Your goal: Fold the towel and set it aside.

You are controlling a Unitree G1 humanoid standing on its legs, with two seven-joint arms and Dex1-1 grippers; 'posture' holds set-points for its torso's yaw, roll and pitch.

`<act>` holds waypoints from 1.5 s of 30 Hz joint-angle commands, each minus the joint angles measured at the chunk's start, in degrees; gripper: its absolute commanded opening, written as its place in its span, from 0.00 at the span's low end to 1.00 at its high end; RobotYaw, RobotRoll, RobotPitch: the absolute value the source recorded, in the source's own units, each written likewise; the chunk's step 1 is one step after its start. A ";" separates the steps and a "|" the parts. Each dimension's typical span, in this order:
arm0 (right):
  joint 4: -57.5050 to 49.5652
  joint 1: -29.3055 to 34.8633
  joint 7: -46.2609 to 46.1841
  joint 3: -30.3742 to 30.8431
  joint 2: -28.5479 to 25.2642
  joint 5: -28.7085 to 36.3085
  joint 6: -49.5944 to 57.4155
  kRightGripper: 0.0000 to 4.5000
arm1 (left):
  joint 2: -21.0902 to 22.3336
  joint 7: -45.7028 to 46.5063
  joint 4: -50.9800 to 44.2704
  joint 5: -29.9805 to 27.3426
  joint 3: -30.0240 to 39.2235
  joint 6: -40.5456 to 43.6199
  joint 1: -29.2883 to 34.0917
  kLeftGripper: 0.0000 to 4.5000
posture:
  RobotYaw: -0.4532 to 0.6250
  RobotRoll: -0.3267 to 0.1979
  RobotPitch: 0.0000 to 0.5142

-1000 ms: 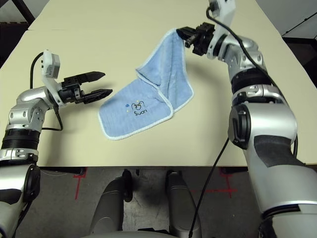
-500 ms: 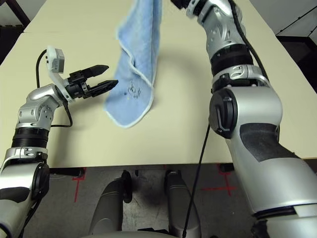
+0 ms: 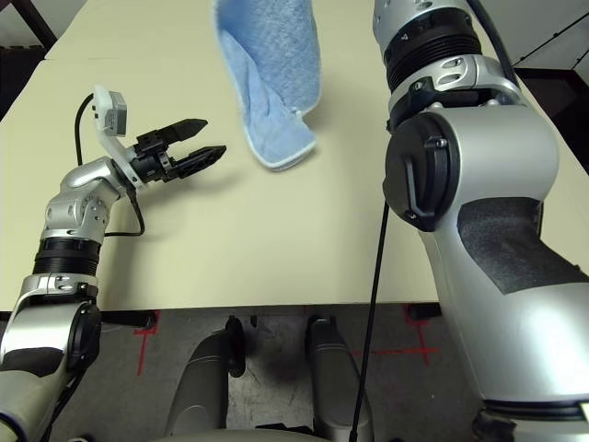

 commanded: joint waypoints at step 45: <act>0.97 -8.96 -3.05 -0.87 -4.44 -1.04 -2.16 0.01 | -8.48 6.88 21.29 4.98 -2.29 2.44 -9.57 1.00 | 0.34 0.62 0.40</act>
